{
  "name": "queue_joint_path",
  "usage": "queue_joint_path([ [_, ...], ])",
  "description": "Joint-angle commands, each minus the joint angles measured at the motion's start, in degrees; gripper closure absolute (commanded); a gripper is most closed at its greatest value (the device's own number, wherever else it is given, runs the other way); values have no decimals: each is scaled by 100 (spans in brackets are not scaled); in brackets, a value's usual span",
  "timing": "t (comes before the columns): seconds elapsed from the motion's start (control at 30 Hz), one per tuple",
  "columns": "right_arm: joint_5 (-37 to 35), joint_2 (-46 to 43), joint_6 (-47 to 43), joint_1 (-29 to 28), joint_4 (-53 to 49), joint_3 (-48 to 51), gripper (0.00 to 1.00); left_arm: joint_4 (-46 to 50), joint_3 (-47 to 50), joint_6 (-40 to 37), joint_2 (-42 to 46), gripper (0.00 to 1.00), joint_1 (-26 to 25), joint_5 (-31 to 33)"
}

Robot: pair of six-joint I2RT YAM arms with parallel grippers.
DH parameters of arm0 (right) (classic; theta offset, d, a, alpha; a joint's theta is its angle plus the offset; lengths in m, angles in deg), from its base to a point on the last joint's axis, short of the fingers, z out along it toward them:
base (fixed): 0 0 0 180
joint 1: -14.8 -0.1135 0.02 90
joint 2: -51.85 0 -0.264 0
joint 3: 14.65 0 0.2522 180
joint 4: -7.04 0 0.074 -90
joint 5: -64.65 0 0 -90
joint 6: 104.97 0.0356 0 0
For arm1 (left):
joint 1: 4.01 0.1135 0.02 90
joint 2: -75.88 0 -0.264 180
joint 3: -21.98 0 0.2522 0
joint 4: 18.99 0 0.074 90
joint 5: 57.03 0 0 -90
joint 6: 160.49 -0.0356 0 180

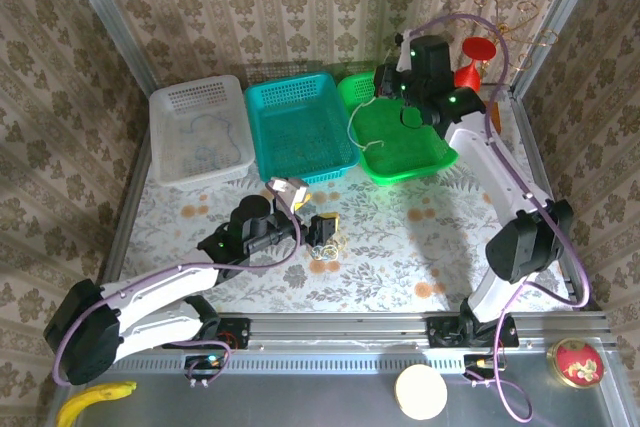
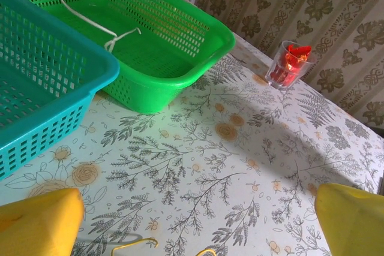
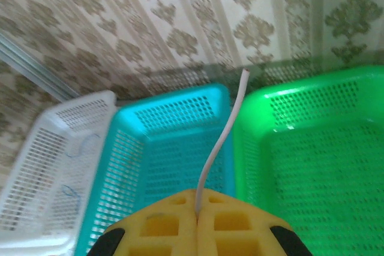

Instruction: Untangle the cables

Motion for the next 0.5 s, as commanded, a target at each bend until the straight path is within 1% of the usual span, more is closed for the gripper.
queue_joint_path([
  [0.0, -424, 188, -281, 32, 169, 180, 100, 181, -161, 61, 102, 0, -38, 138],
  [0.13, -644, 370, -431, 34, 103, 341, 100, 229, -160, 88, 90, 0, -37, 202],
  [0.17, -702, 397, -463, 41, 59, 360, 94, 242, -171, 105, 84, 0, -36, 215],
  [0.27, -736, 413, -517, 48, -147, 331, 54, 460, -277, 182, 53, 0, -40, 272],
  [0.3, -727, 378, -524, 45, -225, 303, 45, 563, -326, 200, 37, 0, -36, 275],
  [0.37, -685, 286, -517, 40, -368, 231, 36, 716, -396, 270, 1, 0, -43, 285],
  [0.4, -653, 221, -504, 42, -429, 202, 34, 784, -440, 288, -8, 0, -37, 284],
  [0.47, -587, 67, -466, 40, -492, 205, 33, 893, -496, 333, -27, 0, -37, 313],
])
